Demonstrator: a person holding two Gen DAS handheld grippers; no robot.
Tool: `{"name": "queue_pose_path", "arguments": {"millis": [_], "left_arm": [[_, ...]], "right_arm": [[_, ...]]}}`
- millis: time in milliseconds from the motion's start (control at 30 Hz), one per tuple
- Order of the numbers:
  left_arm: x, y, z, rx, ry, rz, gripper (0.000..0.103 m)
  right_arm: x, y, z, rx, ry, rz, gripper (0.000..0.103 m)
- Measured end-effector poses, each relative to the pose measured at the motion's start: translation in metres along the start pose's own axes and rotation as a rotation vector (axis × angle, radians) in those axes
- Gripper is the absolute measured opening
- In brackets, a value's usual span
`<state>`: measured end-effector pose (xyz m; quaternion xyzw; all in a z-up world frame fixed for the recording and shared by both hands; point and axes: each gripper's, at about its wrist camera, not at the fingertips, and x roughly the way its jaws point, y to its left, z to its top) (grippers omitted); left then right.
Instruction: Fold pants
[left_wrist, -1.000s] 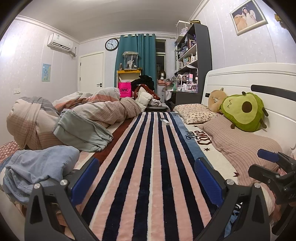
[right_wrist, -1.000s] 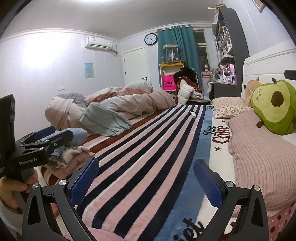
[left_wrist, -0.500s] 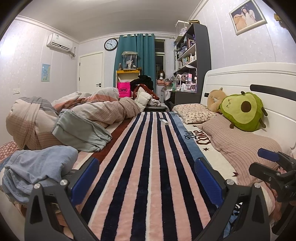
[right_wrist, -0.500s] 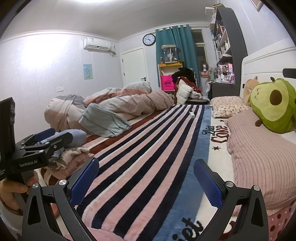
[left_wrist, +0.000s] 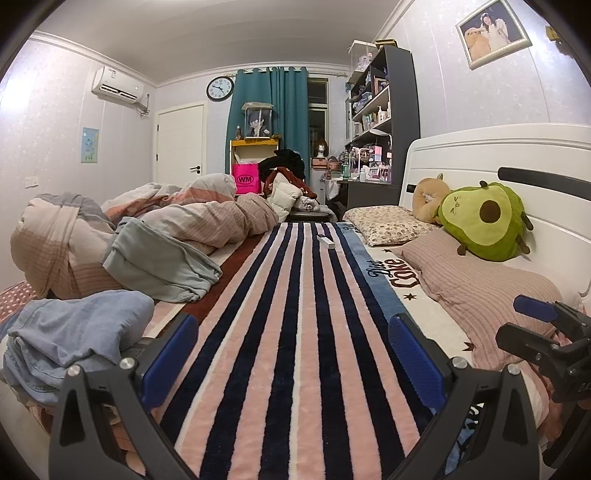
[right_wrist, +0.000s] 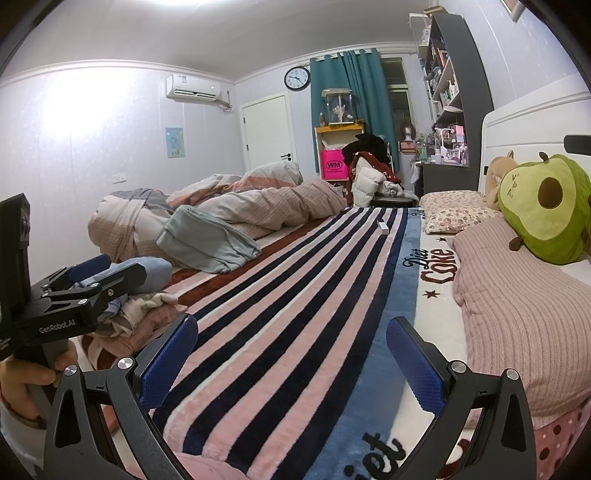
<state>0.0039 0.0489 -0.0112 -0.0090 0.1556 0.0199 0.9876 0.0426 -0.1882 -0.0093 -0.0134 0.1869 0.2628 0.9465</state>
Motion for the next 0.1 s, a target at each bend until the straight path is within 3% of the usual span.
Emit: {"name": "queue_pose_path", "arguments": {"millis": [100], "left_arm": [[0.0004,-0.0038,-0.0005,0.002,-0.002,-0.001,0.102]], "right_arm": [[0.0003,0.0000,-0.0002,0.001,0.003,0.000,0.102]]}}
